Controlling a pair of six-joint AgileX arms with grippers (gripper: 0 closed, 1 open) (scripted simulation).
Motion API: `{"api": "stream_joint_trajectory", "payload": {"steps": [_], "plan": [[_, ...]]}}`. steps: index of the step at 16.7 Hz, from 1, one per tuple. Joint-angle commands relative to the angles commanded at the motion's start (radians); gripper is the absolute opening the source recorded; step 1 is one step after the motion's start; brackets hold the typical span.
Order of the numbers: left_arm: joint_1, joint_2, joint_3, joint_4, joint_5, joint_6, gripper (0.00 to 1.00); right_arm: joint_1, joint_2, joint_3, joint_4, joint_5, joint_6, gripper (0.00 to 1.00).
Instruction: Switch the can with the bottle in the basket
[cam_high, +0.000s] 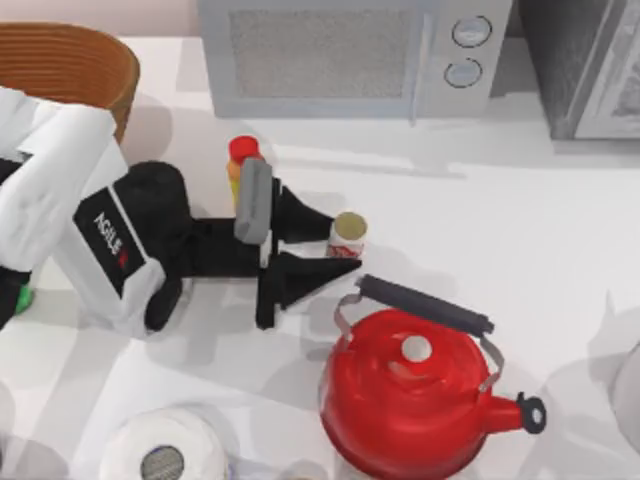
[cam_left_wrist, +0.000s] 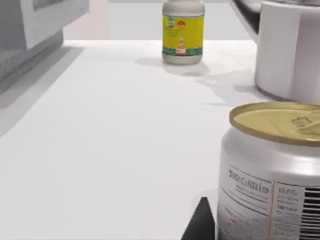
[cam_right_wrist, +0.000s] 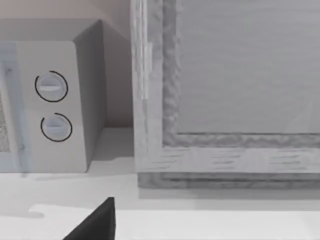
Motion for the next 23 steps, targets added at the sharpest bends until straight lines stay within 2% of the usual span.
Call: {"api": "stream_joint_trajectory", "payload": {"steps": [8, 18, 20, 23], "plan": [[0.0, 0.0, 0.0, 0.0, 0.0, 0.0, 0.98, 0.0, 0.0, 0.0, 0.0, 0.0, 0.0, 1.0], [-0.002, 0.0, 0.0, 0.0, 0.0, 0.0, 1.0, 0.0, 0.0, 0.0, 0.0, 0.0, 0.0, 1.0], [-0.012, -0.029, -0.005, -0.013, -0.024, -0.006, 1.0, 0.0, 0.0, 0.0, 0.0, 0.0, 0.0, 1.0], [-0.02, -0.15, -0.029, -0.071, -0.117, -0.02, 1.0, 0.0, 0.0, 0.0, 0.0, 0.0, 0.0, 1.0]]}}
